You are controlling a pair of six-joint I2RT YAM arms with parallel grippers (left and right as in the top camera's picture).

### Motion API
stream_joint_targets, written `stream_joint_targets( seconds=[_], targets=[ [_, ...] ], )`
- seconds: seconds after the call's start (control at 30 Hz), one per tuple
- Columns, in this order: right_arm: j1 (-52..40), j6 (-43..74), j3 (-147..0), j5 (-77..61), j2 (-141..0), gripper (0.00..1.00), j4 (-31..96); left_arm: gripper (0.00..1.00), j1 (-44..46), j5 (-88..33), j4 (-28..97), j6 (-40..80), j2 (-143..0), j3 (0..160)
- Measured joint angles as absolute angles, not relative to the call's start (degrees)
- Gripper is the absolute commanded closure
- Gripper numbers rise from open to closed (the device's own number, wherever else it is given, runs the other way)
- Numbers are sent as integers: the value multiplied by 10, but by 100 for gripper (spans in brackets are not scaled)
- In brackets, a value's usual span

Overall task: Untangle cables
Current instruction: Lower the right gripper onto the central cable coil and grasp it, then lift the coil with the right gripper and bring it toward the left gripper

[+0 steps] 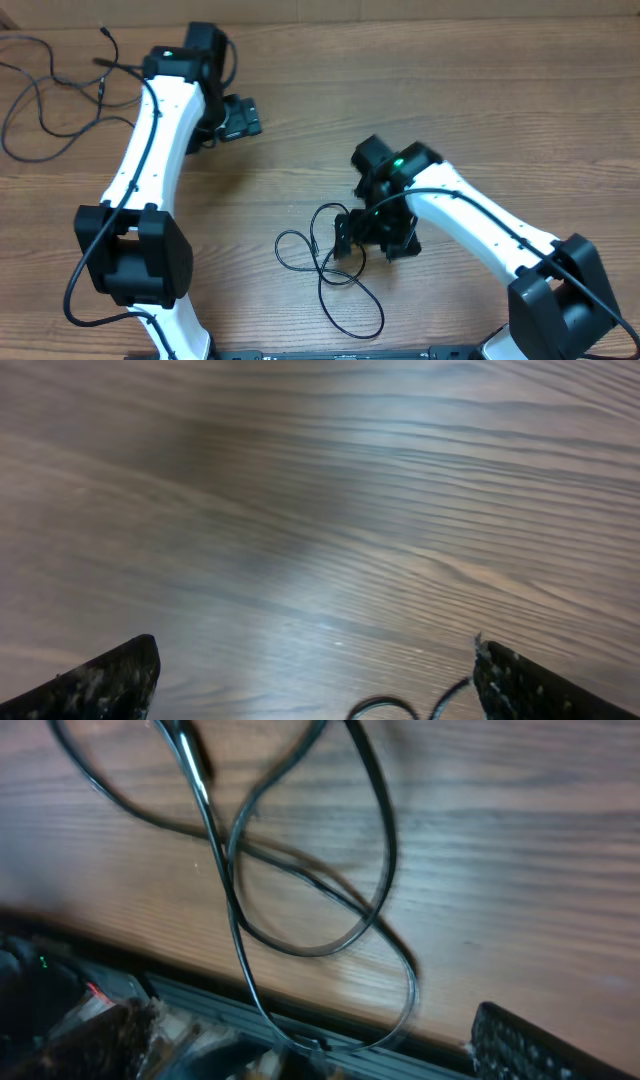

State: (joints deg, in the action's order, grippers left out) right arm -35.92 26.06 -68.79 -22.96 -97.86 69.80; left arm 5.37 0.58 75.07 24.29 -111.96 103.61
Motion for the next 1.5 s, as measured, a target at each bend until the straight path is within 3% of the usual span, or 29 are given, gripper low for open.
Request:
stream_joint_targets(
  seconds=[0.03, 0.1, 0.2, 0.33, 0.47, 0.5, 0.53, 0.67, 0.73, 0.87, 0.97, 1.0, 1.03, 1.13, 1.33, 1.5],
  targets=[
    [-369, 286, -673, -230, -979, 4, 670, 0, 46, 8, 754, 243, -1120, 1036],
    [-397, 355, -632, -229, -979, 22, 603, 0, 27, 11, 760, 246, -1120, 1036],
    [-441, 449, -584, -223, -979, 24, 505, 0, 14, 15, 762, 246, -1120, 1036],
    [-462, 522, -569, -185, -979, 28, 489, 0, 14, 16, 763, 249, -1120, 1036],
    [-462, 569, -549, -138, -979, 87, 480, 0, 14, 16, 763, 250, -1120, 1036],
    [-462, 570, -549, -134, -979, 96, 476, 1, 14, 16, 763, 250, -1120, 1036],
    [-462, 572, -549, -130, -979, 96, 470, 0, 14, 16, 763, 251, -1120, 1036],
    [-440, 554, -569, -140, -979, 96, 482, 0, 14, 15, 764, 251, -1120, 1036],
    [-373, 492, -716, -166, -986, 96, 572, 0, 15, -13, 767, 238, -1120, 1035],
    [-256, 422, -996, -228, -985, 96, 583, 0, 19, -57, 777, 206, -1120, 1034],
    [-199, 407, -1115, -252, -980, 96, 576, 0, 26, -67, 778, 204, -1120, 1034],
    [-186, 404, -1133, -256, -976, 65, 570, 0, 27, -69, 778, 204, -1120, 1034],
    [-173, 403, -1144, -257, -973, 0, 567, 0, 29, -69, 778, 203, -1120, 1034],
    [-154, 386, -1148, -248, -971, 0, 595, 0, 29, -71, 778, 203, -1120, 1034],
    [-144, 337, -1147, -131, -1009, 0, 793, 0, 32, -71, 778, 202, -1120, 1034],
    [-170, 196, -1079, -102, -1047, 0, 868, 0, 45, -71, 771, 198, -1120, 1034]
  ],
)
